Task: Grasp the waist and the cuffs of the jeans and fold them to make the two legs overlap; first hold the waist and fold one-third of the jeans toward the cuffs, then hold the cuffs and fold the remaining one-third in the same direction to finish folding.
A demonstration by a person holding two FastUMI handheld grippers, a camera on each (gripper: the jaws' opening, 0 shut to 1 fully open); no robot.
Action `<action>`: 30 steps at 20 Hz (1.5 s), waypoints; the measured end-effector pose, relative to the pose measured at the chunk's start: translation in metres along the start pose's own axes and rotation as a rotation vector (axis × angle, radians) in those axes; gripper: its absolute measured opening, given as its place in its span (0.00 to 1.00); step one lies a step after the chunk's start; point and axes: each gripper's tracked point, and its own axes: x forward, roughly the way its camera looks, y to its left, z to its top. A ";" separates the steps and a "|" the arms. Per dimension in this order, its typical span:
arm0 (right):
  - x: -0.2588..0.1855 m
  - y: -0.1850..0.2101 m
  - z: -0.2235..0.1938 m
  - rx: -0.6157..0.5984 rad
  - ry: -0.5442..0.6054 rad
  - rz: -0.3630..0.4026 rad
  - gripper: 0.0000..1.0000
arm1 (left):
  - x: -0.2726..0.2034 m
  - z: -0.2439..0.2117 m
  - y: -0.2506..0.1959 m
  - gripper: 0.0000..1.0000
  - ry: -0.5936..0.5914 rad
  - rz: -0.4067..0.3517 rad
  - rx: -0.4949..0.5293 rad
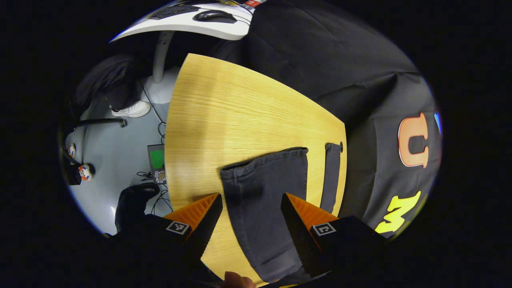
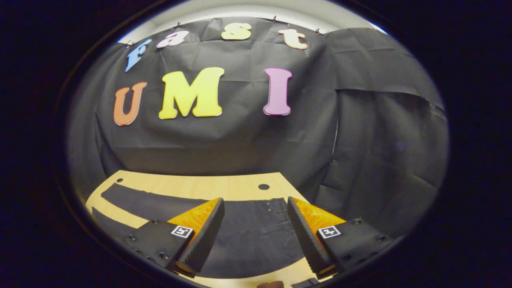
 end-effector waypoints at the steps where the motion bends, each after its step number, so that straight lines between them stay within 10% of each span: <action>1: 0.000 -0.007 -0.002 0.004 0.008 -0.009 0.98 | 0.004 0.001 -0.004 0.96 0.002 -0.003 0.006; 8: 0.010 -0.024 -0.071 0.128 0.308 0.062 0.99 | 0.015 -0.003 0.009 0.78 0.028 0.034 -0.050; 11: 0.023 -0.046 -0.107 0.290 0.477 0.031 0.99 | 0.018 -0.006 0.014 0.24 0.053 0.047 -0.069; 15: 0.039 -0.119 -0.148 0.479 0.597 -0.174 1.00 | 0.018 -0.005 0.013 0.05 0.067 0.055 -0.077; 28: 0.081 -0.122 -0.206 0.729 0.808 -0.186 0.93 | 0.018 -0.005 0.011 0.04 0.050 0.070 -0.113; 30: 0.077 -0.134 -0.214 0.763 0.792 -0.221 0.66 | 0.019 -0.005 0.011 0.04 0.050 0.080 -0.107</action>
